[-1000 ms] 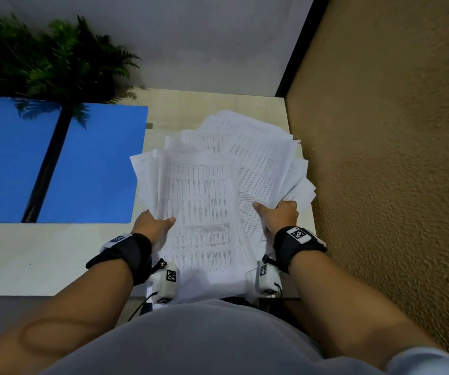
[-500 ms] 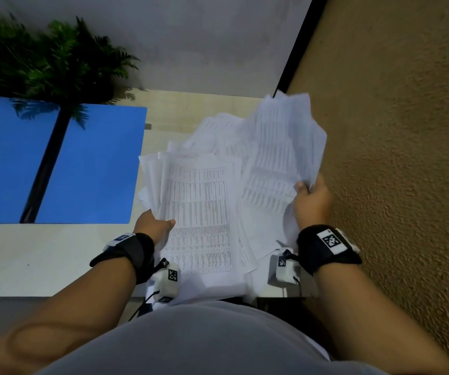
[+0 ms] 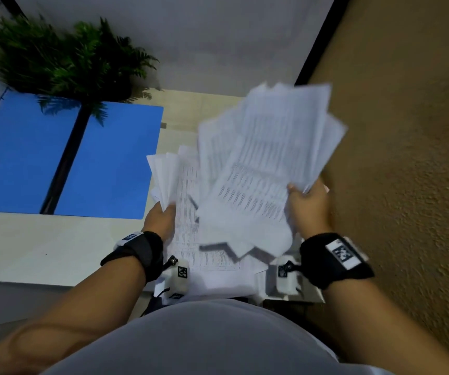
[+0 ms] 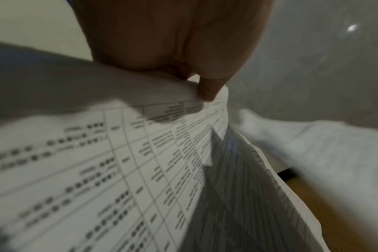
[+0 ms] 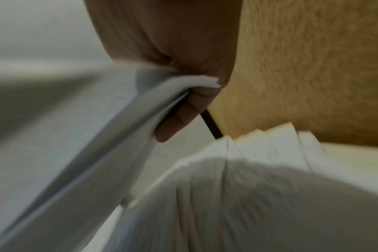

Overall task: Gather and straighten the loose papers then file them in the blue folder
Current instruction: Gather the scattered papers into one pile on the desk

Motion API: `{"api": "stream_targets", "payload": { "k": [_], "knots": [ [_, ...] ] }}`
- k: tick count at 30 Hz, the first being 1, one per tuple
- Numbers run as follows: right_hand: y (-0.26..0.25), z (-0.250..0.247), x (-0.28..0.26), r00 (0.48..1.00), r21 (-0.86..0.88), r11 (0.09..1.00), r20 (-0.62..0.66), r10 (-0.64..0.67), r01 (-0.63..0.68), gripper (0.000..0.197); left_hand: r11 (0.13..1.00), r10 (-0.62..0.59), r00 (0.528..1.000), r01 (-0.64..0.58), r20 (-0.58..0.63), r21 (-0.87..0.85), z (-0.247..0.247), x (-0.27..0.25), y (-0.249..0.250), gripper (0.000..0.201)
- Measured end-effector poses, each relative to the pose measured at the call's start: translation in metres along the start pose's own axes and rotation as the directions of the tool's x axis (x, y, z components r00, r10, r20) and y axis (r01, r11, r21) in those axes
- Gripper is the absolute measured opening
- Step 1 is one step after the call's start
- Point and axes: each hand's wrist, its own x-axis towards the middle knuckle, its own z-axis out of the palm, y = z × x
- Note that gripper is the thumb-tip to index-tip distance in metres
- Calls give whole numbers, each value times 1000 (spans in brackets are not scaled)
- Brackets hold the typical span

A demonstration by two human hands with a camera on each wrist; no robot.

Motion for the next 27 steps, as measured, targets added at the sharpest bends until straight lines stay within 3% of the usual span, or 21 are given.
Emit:
{"api": "stream_targets", "payload": {
  "k": [2,4,7,9,14,18,21,24,27],
  "knots": [
    [32,12,-14,984,-67,991,128,126,-119,41,1000,-7,1000,7,5,7,1,-4,6,70],
    [51,18,-23,942,-119,963,211,261,-241,34,997,-17,999,21,49,-78,3,-9,11,74],
    [60,17,-22,873,-175,902,234,427,-394,20,998,49,999,-48,-14,29,2,-2,7,40],
    [63,13,-13,865,-166,888,209,457,-429,20,995,56,996,-50,-72,83,2,8,4,32],
    [62,-6,11,934,-172,919,-28,356,-355,42,1000,9,999,-8,-36,29,-11,56,-31,52],
    [51,-9,38,919,-290,897,111,377,-333,25,1000,-6,1000,6,22,-6,-11,27,-7,47],
    [40,8,51,879,-447,861,275,390,-242,29,1000,4,998,-3,70,-18,0,3,9,31],
    [31,32,49,857,-523,837,348,380,-159,34,1000,1,996,0,88,-11,11,-10,18,41],
    [36,55,34,899,-490,860,299,319,-142,45,995,-32,997,25,75,95,15,-6,16,73]
  ]
}}
